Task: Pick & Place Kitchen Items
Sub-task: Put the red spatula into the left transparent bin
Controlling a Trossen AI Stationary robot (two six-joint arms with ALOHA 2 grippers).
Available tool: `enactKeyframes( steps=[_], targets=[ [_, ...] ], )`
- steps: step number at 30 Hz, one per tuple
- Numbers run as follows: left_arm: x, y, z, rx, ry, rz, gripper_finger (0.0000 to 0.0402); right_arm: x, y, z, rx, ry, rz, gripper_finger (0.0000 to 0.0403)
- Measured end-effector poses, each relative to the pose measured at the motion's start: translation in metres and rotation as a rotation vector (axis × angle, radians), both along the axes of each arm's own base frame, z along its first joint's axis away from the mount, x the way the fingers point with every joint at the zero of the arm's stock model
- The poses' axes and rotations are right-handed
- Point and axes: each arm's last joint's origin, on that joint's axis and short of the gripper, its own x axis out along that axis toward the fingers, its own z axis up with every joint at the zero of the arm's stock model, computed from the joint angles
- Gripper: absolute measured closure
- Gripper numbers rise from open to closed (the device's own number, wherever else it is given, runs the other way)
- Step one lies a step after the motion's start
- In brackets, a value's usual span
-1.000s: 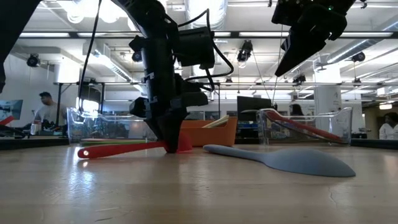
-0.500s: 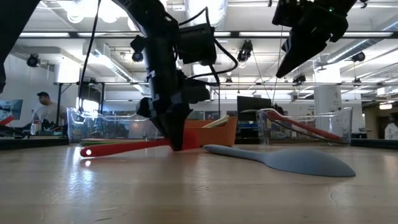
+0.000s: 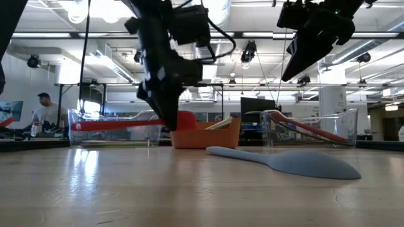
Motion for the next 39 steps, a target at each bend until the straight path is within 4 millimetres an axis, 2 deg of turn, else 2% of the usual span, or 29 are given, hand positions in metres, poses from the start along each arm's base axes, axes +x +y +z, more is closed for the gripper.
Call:
enactKeyframes(
  steps=[6, 11, 16, 22, 29, 39],
  targets=[
    [-0.021, 0.002, 0.035, 0.012, -0.026, -0.053, 0.0378, 0.0, 0.0, 0.0, 0.0, -0.002, 0.0, 0.0394],
    [-0.042, 0.012, 0.069, 0.041, -0.086, -0.07, 0.0378, 0.0, 0.0, 0.0, 0.001, -0.005, 0.0, 0.0394],
    [-0.067, 0.03, 0.1, 0.094, -0.167, -0.082, 0.0378, 0.0, 0.0, 0.0, 0.001, -0.007, 0.0, 0.0394],
    [-0.095, 0.061, 0.13, 0.235, -0.216, -0.116, 0.0378, 0.001, 0.0, 0.001, 0.002, -0.018, 0.0, 0.0394],
    [-0.112, 0.098, 0.15, 0.37, -0.215, -0.153, 0.0378, 0.004, 0.0, 0.003, 0.005, -0.055, -0.002, 0.0394],
    [-0.144, 0.148, 0.148, 0.406, -0.107, -0.05, 0.0378, 0.004, 0.0, 0.003, 0.007, -0.06, -0.005, 0.0394]
  ],
)
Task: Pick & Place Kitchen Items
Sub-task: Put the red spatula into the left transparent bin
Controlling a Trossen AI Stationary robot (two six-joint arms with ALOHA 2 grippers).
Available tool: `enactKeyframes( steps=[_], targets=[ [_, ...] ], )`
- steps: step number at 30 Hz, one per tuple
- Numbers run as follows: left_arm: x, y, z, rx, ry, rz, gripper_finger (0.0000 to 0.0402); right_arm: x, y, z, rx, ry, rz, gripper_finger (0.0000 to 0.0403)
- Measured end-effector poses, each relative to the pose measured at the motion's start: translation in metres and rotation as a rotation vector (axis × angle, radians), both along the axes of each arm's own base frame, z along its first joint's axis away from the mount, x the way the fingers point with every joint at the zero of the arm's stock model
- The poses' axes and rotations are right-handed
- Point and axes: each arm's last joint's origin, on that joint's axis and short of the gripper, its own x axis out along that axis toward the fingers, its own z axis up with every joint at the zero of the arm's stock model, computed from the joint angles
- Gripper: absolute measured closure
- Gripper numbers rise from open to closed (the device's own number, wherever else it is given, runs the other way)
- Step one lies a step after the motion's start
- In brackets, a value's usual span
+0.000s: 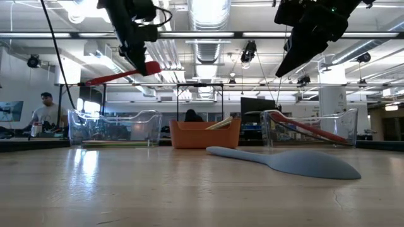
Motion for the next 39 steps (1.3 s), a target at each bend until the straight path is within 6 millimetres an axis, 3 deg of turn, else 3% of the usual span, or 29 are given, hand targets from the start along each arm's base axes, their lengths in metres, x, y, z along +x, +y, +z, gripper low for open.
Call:
enactKeyframes(
  steps=[8, 20, 28, 39],
  targets=[
    [-0.012, 0.038, -0.016, -0.053, 0.031, 0.033, 0.0378, 0.0, 0.0, 0.0, 0.0, -0.004, -0.001, 0.0394],
    [-0.003, 0.093, -0.073, -0.179, 0.169, 0.104, 0.0378, 0.0, 0.0, 0.0, 0.0, -0.003, 0.0, 0.0394],
    [0.002, 0.113, -0.104, -0.224, 0.23, 0.087, 0.0378, 0.0, 0.0, 0.0, 0.0, -0.001, 0.0, 0.0394],
    [0.01, 0.124, -0.137, -0.27, 0.288, 0.037, 0.0378, 0.0, 0.0, 0.0, 0.0, -0.002, 0.0, 0.0394]
  ],
)
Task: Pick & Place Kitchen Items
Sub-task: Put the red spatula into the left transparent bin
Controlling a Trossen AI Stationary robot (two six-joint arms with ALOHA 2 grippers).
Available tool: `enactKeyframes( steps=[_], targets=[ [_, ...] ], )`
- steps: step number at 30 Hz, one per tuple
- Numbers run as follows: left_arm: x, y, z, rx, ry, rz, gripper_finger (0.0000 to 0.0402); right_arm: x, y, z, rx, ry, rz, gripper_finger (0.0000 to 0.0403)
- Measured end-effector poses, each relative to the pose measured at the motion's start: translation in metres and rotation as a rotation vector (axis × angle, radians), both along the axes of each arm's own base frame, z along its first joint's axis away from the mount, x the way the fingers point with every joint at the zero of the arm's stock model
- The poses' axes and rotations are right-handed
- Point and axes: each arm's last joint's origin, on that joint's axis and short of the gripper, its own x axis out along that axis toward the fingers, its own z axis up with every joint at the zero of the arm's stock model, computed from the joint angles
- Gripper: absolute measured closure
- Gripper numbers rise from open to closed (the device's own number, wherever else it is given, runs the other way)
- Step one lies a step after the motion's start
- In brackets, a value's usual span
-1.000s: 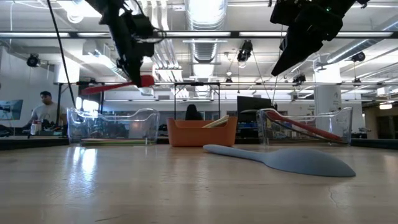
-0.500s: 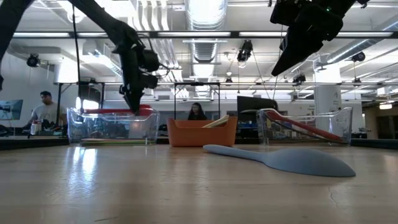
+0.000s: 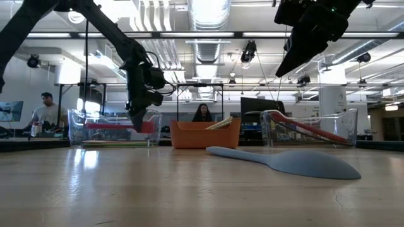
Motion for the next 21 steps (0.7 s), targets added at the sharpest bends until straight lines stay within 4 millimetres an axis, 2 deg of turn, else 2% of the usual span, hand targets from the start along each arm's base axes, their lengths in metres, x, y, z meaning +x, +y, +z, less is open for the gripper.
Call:
enactKeyframes(
  steps=[15, 21],
  targets=[
    [0.007, 0.006, -0.029, -0.088, -0.005, 0.013, 0.0378, 0.0, 0.0, 0.0, 0.0, 0.0, 0.0, 0.0394],
    [0.008, 0.007, -0.032, -0.087, -0.006, 0.016, 0.0375, 0.0, 0.0, 0.0, 0.0, 0.0, 0.0, 0.0394]
  ],
)
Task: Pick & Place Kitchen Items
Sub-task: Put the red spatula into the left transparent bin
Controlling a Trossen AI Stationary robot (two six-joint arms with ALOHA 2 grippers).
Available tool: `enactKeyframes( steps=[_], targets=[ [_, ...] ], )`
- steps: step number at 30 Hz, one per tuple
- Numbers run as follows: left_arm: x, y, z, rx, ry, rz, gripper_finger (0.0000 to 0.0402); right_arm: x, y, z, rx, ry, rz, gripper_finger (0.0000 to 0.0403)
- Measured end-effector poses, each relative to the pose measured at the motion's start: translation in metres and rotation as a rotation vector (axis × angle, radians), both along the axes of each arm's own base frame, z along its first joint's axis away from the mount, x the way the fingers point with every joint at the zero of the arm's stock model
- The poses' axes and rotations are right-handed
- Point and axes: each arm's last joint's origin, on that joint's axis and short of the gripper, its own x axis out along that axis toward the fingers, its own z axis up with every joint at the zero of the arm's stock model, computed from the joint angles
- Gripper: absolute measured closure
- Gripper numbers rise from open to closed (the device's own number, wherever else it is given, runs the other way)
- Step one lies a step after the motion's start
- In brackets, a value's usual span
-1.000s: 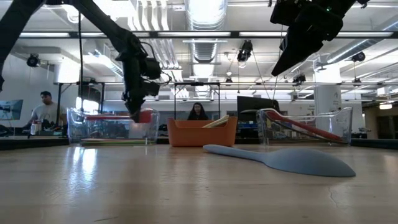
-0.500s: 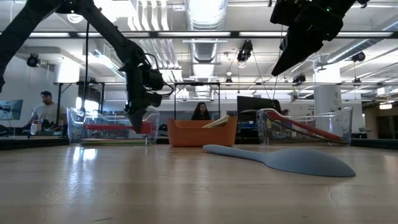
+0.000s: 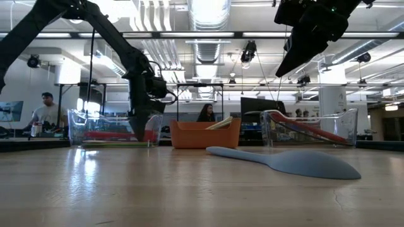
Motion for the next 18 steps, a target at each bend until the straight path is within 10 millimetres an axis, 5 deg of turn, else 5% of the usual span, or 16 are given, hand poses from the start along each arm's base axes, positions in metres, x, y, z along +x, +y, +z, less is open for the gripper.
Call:
enactKeyframes(
  steps=[18],
  targets=[
    [-0.0044, -0.0043, 0.0092, -0.007, 0.054, 0.06, 0.0244, -0.0001, 0.0, -0.0001, 0.001, 0.001, 0.001, 0.0394]
  ],
)
